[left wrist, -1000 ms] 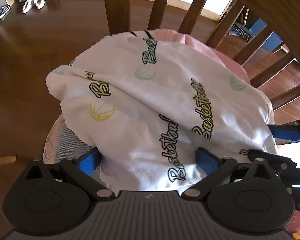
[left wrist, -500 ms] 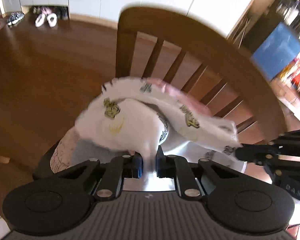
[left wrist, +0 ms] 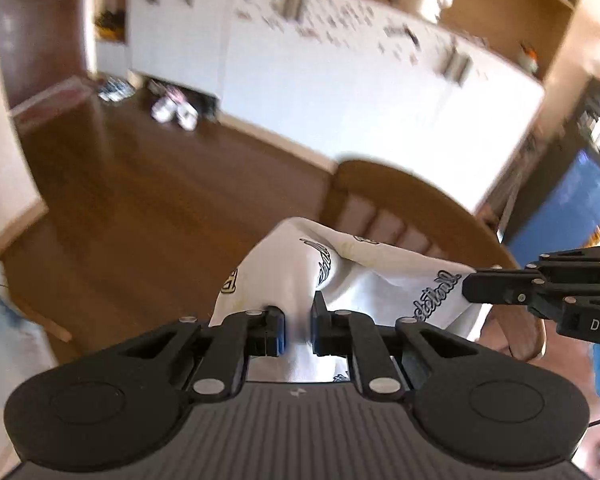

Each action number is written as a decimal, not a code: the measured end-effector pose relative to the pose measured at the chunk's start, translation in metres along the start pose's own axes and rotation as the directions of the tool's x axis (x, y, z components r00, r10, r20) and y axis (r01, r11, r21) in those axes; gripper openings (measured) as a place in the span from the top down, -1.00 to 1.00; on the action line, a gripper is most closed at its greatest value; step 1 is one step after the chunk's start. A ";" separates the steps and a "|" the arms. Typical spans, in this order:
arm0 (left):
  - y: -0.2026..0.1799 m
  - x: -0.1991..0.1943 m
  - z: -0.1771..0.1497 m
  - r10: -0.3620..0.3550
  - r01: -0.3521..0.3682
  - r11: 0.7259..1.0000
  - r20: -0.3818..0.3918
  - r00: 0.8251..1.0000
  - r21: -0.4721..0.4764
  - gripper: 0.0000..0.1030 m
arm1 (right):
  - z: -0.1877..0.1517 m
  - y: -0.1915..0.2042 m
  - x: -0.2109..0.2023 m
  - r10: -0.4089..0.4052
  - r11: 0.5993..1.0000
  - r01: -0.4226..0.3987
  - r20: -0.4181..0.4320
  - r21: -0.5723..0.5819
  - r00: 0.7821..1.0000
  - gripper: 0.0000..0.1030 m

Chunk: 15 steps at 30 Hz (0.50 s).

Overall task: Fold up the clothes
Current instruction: 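Lift the shirt with both grippers and carry it onto the bed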

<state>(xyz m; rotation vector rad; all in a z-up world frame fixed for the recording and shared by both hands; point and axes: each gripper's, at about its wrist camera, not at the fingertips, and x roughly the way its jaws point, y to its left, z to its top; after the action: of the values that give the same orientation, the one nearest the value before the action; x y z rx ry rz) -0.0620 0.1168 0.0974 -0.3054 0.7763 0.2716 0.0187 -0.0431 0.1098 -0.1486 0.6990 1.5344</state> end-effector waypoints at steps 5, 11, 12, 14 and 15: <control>0.039 -0.081 -0.001 0.142 -0.135 0.989 0.133 0.981 -0.061 0.79 | 0.044 0.061 0.041 0.206 0.971 -0.206 -0.012 -0.124 0.978 -0.56; 0.104 -0.176 -0.031 0.323 -0.289 0.941 0.214 0.922 -0.177 0.79 | 0.069 0.162 0.090 0.371 0.890 -0.374 -0.062 -0.260 0.926 -0.63; 0.115 -0.191 -0.038 0.352 -0.312 0.930 0.222 0.909 -0.197 0.79 | 0.067 0.182 0.099 0.391 0.875 -0.398 -0.080 -0.275 0.917 -0.70; 0.142 -0.219 -0.059 0.394 -0.341 0.908 0.220 0.893 -0.243 0.79 | 0.056 0.223 0.117 0.415 0.851 -0.433 -0.123 -0.297 0.901 -0.73; 0.157 -0.229 -0.072 0.409 -0.350 0.898 0.211 0.888 -0.267 0.79 | 0.051 0.245 0.127 0.422 0.840 -0.448 -0.150 -0.305 0.894 -0.73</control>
<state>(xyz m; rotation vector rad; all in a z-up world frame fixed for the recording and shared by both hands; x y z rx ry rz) -0.3198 0.2059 0.1871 -0.3170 0.5366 0.7630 -0.2095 0.1091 0.1686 -0.3215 0.5483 2.0958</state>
